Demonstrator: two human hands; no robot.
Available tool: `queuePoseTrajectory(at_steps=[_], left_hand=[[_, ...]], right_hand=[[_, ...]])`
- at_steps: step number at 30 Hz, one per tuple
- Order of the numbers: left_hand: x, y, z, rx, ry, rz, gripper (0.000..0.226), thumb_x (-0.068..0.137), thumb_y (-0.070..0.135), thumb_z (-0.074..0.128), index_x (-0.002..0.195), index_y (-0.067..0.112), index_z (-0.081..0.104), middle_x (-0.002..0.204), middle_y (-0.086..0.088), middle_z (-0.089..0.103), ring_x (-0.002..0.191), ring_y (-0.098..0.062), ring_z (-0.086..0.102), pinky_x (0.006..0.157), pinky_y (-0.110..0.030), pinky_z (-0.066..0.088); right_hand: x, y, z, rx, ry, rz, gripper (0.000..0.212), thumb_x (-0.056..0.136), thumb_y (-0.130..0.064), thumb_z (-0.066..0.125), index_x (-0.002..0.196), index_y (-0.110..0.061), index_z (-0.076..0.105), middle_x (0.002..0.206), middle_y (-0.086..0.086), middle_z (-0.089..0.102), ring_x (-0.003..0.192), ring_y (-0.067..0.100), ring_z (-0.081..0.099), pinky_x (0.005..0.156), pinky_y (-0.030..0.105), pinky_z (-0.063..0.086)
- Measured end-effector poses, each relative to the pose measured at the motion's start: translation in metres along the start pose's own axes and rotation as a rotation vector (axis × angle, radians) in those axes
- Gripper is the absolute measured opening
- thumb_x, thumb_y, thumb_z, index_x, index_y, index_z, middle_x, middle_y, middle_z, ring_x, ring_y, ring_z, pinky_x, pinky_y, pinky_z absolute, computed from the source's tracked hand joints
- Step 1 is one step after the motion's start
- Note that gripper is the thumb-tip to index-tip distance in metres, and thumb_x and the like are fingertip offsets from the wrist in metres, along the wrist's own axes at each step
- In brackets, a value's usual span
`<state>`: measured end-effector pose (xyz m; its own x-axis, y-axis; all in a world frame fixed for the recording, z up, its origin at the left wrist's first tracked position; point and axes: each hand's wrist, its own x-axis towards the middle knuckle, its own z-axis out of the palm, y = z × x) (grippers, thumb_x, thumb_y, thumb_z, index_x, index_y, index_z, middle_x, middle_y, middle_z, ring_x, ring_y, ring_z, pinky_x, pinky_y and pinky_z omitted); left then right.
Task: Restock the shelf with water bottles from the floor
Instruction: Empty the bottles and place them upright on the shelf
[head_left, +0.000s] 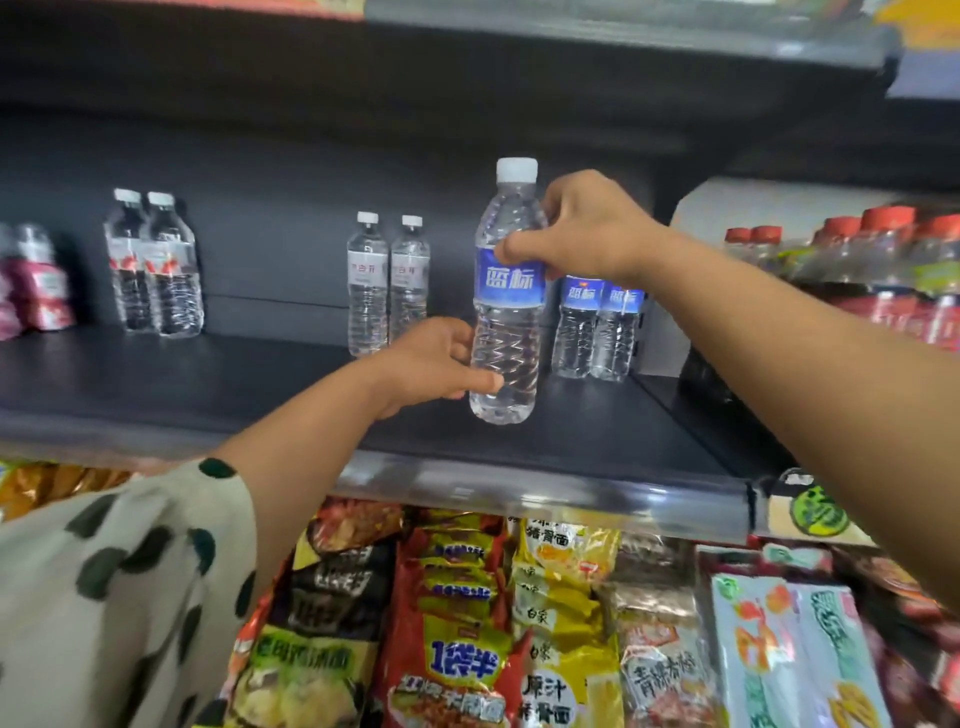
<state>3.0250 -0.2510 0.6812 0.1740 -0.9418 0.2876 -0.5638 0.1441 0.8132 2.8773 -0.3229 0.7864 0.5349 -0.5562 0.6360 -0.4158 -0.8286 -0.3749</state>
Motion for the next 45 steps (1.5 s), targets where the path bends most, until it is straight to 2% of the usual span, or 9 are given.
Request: queuePoseTrajectory(at_steps=[6, 13, 16, 19, 24, 29, 33, 38, 45], left_hand=[[0.034, -0.015, 0.007, 0.053, -0.067, 0.014, 0.031, 0.087, 0.001, 0.065, 0.118, 0.000, 0.058, 0.116, -0.020, 0.066, 0.098, -0.020, 0.063, 0.089, -0.033, 0.052], [0.097, -0.035, 0.015, 0.181, -0.083, -0.025, 0.025, 0.086, 0.001, 0.065, 0.111, -0.003, 0.061, 0.112, -0.019, 0.068, 0.108, -0.032, 0.063, 0.097, -0.044, 0.051], [0.127, -0.042, 0.018, 0.262, -0.096, -0.037, 0.017, 0.087, 0.001, 0.064, 0.103, -0.003, 0.063, 0.104, -0.016, 0.070, 0.097, -0.031, 0.066, 0.094, -0.043, 0.052], [0.154, -0.046, 0.024, 0.302, -0.106, -0.047, 0.009, 0.089, -0.001, 0.061, 0.098, 0.002, 0.061, 0.087, -0.011, 0.063, 0.081, -0.024, 0.059, 0.080, -0.037, 0.053], [0.194, -0.056, 0.032, 0.370, -0.064, -0.094, 0.022, 0.088, 0.011, 0.065, 0.108, 0.002, 0.062, 0.102, -0.019, 0.068, 0.099, -0.034, 0.066, 0.092, -0.047, 0.052], [0.226, -0.056, 0.041, 0.543, 0.031, -0.159, 0.030, 0.090, 0.024, 0.064, 0.109, 0.001, 0.062, 0.105, -0.015, 0.067, 0.101, -0.030, 0.064, 0.086, -0.032, 0.052], [0.247, -0.060, 0.049, 0.481, 0.034, -0.145, 0.031, 0.088, 0.015, 0.065, 0.116, 0.001, 0.059, 0.115, -0.018, 0.065, 0.107, -0.034, 0.062, 0.094, -0.037, 0.050], [0.268, -0.066, 0.056, 0.539, 0.100, -0.131, 0.029, 0.091, 0.019, 0.060, 0.115, 0.003, 0.059, 0.119, -0.015, 0.063, 0.110, -0.029, 0.060, 0.086, -0.027, 0.044], [0.277, -0.070, 0.052, 0.550, 0.056, -0.117, 0.031, 0.090, 0.020, 0.063, 0.117, 0.007, 0.058, 0.118, -0.012, 0.064, 0.109, -0.028, 0.061, 0.089, -0.027, 0.044]], right_hand=[[0.019, 0.029, 0.019, -0.029, 0.018, 0.080, 0.036, 0.064, -0.040, 0.077, 0.074, -0.010, 0.060, 0.067, 0.002, 0.061, 0.060, 0.013, 0.054, 0.059, 0.031, 0.049], [0.062, 0.081, 0.039, 0.095, -0.114, 0.116, 0.028, 0.072, -0.023, 0.077, 0.055, -0.013, 0.056, 0.037, -0.007, 0.054, 0.034, 0.001, 0.050, 0.039, 0.013, 0.040], [0.085, 0.105, 0.046, 0.125, -0.165, 0.115, 0.026, 0.073, -0.022, 0.078, 0.057, -0.015, 0.059, 0.039, -0.009, 0.057, 0.037, 0.001, 0.055, 0.043, 0.015, 0.043], [0.107, 0.123, 0.050, 0.096, -0.207, 0.105, 0.025, 0.073, -0.027, 0.079, 0.060, -0.015, 0.060, 0.042, -0.010, 0.059, 0.040, 0.002, 0.058, 0.040, 0.011, 0.040], [0.141, 0.143, 0.053, -0.006, -0.278, 0.134, 0.034, 0.067, -0.034, 0.083, 0.078, -0.009, 0.062, 0.068, 0.004, 0.064, 0.058, 0.017, 0.065, 0.057, 0.023, 0.051], [0.163, 0.156, 0.058, -0.072, -0.259, 0.161, 0.039, 0.068, -0.029, 0.084, 0.074, -0.010, 0.051, 0.068, 0.003, 0.056, 0.053, 0.014, 0.060, 0.037, 0.014, 0.038], [0.176, 0.165, 0.064, -0.156, -0.224, 0.162, 0.035, 0.066, -0.027, 0.086, 0.064, -0.009, 0.056, 0.037, -0.005, 0.055, 0.049, 0.014, 0.057, 0.043, 0.018, 0.040], [0.185, 0.179, 0.073, -0.294, -0.104, 0.100, 0.037, 0.063, -0.031, 0.087, 0.076, -0.013, 0.057, 0.081, 0.010, 0.057, 0.084, 0.022, 0.063, 0.065, 0.024, 0.039], [0.190, 0.179, 0.078, -0.368, -0.058, 0.066, 0.048, 0.060, -0.026, 0.090, 0.062, -0.012, 0.044, 0.082, 0.012, 0.054, 0.091, 0.026, 0.065, 0.065, 0.027, 0.040]])
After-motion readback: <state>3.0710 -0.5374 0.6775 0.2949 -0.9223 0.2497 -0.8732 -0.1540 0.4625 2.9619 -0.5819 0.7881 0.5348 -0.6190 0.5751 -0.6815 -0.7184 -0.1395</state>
